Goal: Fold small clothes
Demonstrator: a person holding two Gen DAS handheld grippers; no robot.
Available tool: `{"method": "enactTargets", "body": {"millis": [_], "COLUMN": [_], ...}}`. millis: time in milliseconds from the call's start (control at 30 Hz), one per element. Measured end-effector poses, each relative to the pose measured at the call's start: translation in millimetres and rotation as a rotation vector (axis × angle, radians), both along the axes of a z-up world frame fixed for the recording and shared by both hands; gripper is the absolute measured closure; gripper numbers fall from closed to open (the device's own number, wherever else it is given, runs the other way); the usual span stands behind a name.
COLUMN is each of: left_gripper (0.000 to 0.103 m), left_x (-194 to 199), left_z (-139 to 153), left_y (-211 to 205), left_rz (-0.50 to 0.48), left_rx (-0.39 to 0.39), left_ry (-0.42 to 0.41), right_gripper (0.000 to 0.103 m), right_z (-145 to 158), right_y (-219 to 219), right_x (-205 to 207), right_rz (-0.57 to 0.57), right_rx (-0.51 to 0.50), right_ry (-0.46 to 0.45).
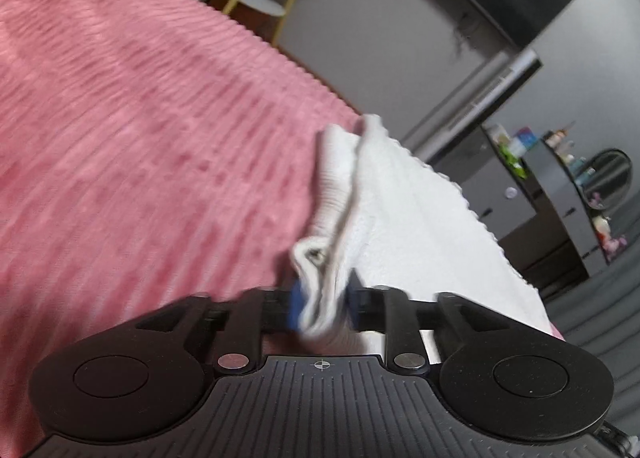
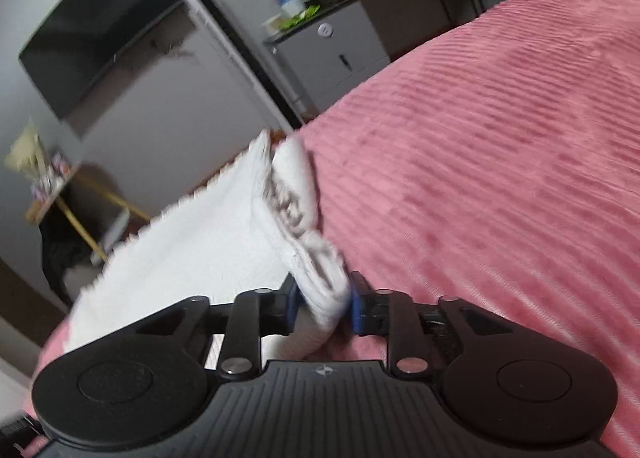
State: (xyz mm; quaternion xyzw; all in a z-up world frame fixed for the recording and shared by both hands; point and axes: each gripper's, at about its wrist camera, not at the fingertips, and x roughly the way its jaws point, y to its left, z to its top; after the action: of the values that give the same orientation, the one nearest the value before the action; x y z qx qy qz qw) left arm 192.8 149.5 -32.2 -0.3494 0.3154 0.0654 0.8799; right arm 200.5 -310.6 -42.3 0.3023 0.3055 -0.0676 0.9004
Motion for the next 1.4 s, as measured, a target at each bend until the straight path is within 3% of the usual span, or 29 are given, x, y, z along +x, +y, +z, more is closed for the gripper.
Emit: {"method": "enactTargets", "body": {"millis": [33,100,200,267,333,400,567,700,767,833,867,1000,1033,1067,1100,1167,1233,1400], "left_gripper": [0.067,0.051,0.040,0.038,0.037,0.028,0.028,0.024,0.024,0.027,0.034,0.034,0.034,0.030,0.024,0.022,0.023,0.050], "left_x": [-1.9,-5.9,-7.5,0.6,13.3,24.8,46.5,51.6,59.7,65.3,67.8,70.3,70.1,70.3,71.9,75.1,77.9,81.2], "left_z": [4.0,12.9,22.8,24.8,28.2,27.7,9.7,5.4,6.6,8.2,8.5,6.0,5.2,4.2,3.4,3.7,4.4,10.0], "left_y": [2.7,5.1,2.1,-3.5,-13.3,-23.4,-20.1,-12.8,-13.2,-13.0,-12.2,-7.1,-5.8,-4.6,-4.3,-7.2,-11.1,-15.6], "left_rz": [0.015,0.075,0.111,0.058,0.009,-0.025,-0.045,-0.077,-0.106,-0.133,-0.149,-0.166,-0.175,-0.189,-0.210,-0.225,-0.209,-0.186], "left_rx": [0.000,0.043,0.096,0.096,0.158,0.228,0.235,0.174,0.170,0.163,0.150,0.125,0.121,0.115,0.108,0.106,0.114,0.131], "left_ry": [-0.011,-0.013,-0.049,-0.069,-0.073,-0.053,0.055,0.056,0.056,0.065,0.065,0.080,0.084,0.086,0.088,0.090,0.096,0.114], "right_gripper": [0.073,0.069,0.069,0.069,0.071,0.076,0.081,0.092,0.093,0.095,0.096,0.096,0.093,0.077,0.076,0.076,0.076,0.077], "right_z": [4.2,18.1,39.4,43.5,38.6,29.7,0.1,-1.1,1.3,-0.6,-1.9,1.9,2.1,3.4,6.5,15.0,19.3,2.5], "right_y": [-3.6,-8.8,2.4,20.2,43.6,67.2,82.6,64.4,58.7,59.0,60.1,52.2,49.3,44.2,39.1,41.0,60.3,116.3], "right_x": [-1.0,-6.2,-11.3,-6.1,4.5,15.7,35.1,35.6,32.9,34.1,36.1,33.6,33.9,32.9,29.8,21.8,14.6,11.5], "right_rz": [-0.014,-0.052,-0.063,0.022,0.141,0.264,0.320,0.265,0.240,0.230,0.224,0.144,0.097,0.062,0.054,0.077,0.161,0.376], "right_rx": [-0.002,-0.056,-0.229,-0.292,-0.329,-0.384,-0.537,-0.474,-0.460,-0.464,-0.478,-0.505,-0.519,-0.502,-0.447,-0.369,-0.361,-0.408], "right_ry": [-0.007,-0.038,-0.111,-0.153,-0.159,-0.160,-0.111,-0.127,-0.136,-0.127,-0.130,-0.132,-0.111,-0.097,-0.113,-0.177,-0.254,-0.257]}}
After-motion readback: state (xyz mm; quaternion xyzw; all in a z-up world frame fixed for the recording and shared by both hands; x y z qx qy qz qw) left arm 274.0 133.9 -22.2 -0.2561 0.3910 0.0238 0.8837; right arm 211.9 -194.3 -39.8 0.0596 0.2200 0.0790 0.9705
